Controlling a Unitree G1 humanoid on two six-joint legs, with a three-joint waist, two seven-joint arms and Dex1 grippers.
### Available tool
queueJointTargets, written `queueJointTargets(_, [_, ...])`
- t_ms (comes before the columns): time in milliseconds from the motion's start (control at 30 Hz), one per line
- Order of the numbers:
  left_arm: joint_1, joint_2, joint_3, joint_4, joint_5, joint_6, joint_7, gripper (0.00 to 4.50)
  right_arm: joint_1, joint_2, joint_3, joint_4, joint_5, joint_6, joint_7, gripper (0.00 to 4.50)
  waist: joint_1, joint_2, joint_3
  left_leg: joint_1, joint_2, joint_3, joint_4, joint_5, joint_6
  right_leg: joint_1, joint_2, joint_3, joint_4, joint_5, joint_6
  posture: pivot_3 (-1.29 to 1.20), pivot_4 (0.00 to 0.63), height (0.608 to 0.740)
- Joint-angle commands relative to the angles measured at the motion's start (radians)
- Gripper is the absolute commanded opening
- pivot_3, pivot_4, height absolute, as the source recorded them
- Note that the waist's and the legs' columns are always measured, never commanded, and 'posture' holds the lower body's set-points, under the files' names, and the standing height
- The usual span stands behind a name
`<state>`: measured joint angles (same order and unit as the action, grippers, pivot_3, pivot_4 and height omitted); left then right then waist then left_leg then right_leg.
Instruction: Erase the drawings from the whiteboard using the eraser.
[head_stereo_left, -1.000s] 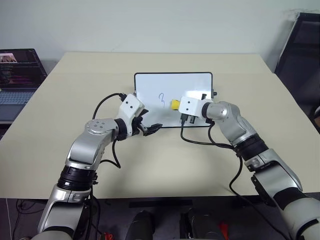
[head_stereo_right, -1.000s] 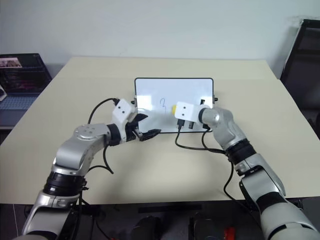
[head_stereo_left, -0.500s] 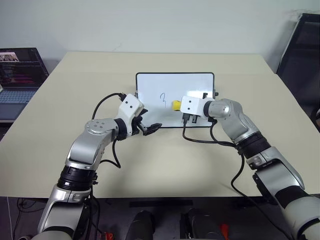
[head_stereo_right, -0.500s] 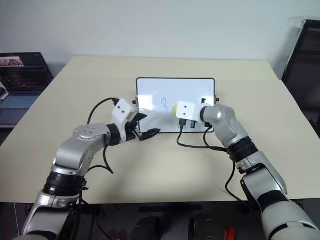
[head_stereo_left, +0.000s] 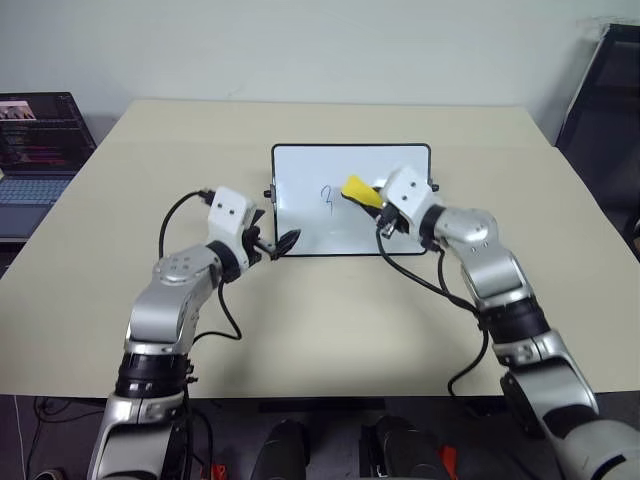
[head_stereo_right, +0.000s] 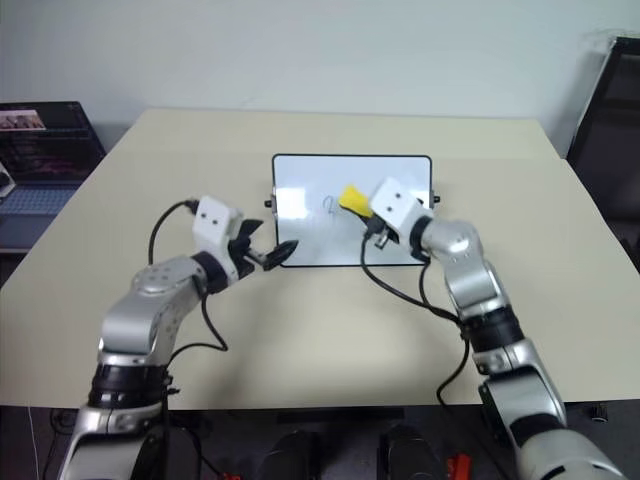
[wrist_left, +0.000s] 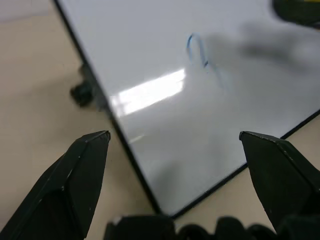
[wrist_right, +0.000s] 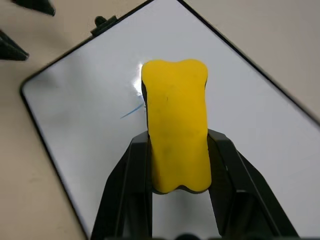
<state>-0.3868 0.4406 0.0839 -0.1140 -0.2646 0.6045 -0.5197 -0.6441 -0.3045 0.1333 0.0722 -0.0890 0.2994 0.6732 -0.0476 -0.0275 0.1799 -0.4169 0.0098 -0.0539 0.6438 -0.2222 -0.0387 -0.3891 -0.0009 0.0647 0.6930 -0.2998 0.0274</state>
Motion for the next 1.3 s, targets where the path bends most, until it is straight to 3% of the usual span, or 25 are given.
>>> queueJointTargets(33, [0.030,-0.034,0.055,-0.110,-0.032,-0.009,0.060,4.50,0.090,0.021,-0.071,-0.171,0.084,-0.003,-0.046,1.10,0.005,0.000,0.000,0.000,0.000,0.000,0.000,0.000,0.000,0.000,0.000,0.000,0.000,0.000,0.000,0.00,0.150,0.740])
queueJointTargets(233, [0.109,-0.080,0.068,-0.181,-0.044,-0.005,0.119,4.50,0.280,0.061,-0.105,-0.262,0.125,-0.050,-0.134,1.09,0.011,0.000,0.000,0.002,0.000,0.000,0.001,0.000,0.000,0.002,0.000,0.000,0.001,0.000,0.000,0.00,0.150,0.740])
queueJointTargets(400, [0.077,-0.085,0.063,-0.177,-0.038,-0.010,0.145,4.50,0.331,0.088,-0.094,-0.266,0.138,-0.098,-0.175,1.09,0.010,0.000,0.000,0.003,0.000,0.001,0.001,0.000,0.000,0.001,0.001,0.000,0.003,0.000,0.000,0.00,0.150,0.740])
queueJointTargets(933, [0.005,-0.077,0.048,-0.157,-0.018,-0.029,0.185,4.50,0.273,0.081,-0.043,-0.236,0.146,-0.121,-0.173,1.09,0.012,0.000,0.000,0.003,0.000,0.001,0.001,0.000,0.000,0.001,0.002,-0.001,0.002,0.000,0.000,0.00,0.150,0.740])
queueJointTargets(1300, [-0.090,0.048,-0.013,-0.015,0.010,-0.039,0.048,4.50,0.137,-0.012,0.066,-0.246,0.065,0.004,-0.124,1.09,0.013,0.000,0.000,0.003,0.000,0.001,0.000,0.000,0.000,0.001,0.002,-0.002,0.002,0.000,0.000,0.00,0.150,0.740])
